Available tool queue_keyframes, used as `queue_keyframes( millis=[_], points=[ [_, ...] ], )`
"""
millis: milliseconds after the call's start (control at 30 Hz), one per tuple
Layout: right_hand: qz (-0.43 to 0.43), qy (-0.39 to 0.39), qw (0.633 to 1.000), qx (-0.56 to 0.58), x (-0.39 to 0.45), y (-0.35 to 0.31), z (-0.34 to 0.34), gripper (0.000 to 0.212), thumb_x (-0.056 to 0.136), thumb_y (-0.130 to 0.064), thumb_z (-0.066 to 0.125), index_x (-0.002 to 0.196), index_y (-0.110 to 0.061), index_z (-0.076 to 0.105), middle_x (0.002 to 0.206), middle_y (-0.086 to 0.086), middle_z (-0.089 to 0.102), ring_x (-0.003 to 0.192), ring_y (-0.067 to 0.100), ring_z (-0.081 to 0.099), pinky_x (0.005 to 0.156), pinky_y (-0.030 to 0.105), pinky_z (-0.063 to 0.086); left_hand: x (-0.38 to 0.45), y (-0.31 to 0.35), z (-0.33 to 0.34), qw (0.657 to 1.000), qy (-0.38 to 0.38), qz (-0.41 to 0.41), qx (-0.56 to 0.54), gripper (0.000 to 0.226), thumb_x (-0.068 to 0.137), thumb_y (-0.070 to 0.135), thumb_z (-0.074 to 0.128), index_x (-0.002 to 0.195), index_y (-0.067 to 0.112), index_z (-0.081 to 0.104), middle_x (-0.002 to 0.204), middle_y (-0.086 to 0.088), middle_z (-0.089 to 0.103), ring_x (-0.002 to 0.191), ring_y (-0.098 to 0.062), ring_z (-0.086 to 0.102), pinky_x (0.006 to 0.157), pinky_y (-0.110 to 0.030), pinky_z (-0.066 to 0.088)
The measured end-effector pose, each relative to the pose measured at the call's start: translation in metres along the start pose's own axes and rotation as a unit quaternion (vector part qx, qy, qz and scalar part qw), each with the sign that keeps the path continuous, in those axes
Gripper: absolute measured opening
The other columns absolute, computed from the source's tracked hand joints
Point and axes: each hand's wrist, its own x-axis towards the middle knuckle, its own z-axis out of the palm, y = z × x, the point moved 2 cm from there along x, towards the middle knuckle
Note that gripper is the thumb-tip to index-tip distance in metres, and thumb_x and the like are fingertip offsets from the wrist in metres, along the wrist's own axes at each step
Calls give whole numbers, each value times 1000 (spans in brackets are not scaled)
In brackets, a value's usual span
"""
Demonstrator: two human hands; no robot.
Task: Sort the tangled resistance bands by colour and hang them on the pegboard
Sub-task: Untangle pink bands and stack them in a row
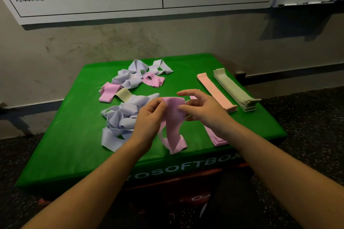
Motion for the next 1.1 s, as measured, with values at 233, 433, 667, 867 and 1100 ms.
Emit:
queue_keyframes(
  millis=[233,433,667,867,1100],
  points=[
    [-72,61,994,-45,0,-12,-8,11,85,-13,75,86,-24,75,72,-12,71,72,3,61,72,30,52,1,8,5,998,-55,0,29,18,95,28,56,91,25,74,94,-4,70,88,-13,59,82,-35,44],
    [-92,83,991,-45,1,-15,-13,13,83,-13,77,83,-25,74,69,-17,62,69,9,49,67,29,43,2,7,17,997,-64,-33,14,35,94,39,42,108,27,71,117,-13,68,117,-36,58,101,-53,45],
    [-96,94,988,82,12,-21,-21,9,85,-2,70,88,-10,68,68,-11,65,62,-5,56,58,10,43,8,10,41,995,-98,9,19,17,98,18,59,113,24,61,108,-10,72,95,-22,70,86,-37,58],
    [-30,63,997,25,11,-2,-31,34,82,-41,71,111,-25,63,98,0,68,85,8,65,70,25,52,30,18,52,997,-76,-33,-3,13,98,19,59,108,18,66,108,-9,73,102,-28,68,93,-47,54],
    [0,25,998,-53,-2,28,-43,21,99,-17,57,116,-6,58,101,6,68,86,7,61,80,26,50,67,34,70,971,-68,-146,-176,17,101,13,48,112,5,58,95,-8,74,84,-22,72,68,-35,60]
  ],
)
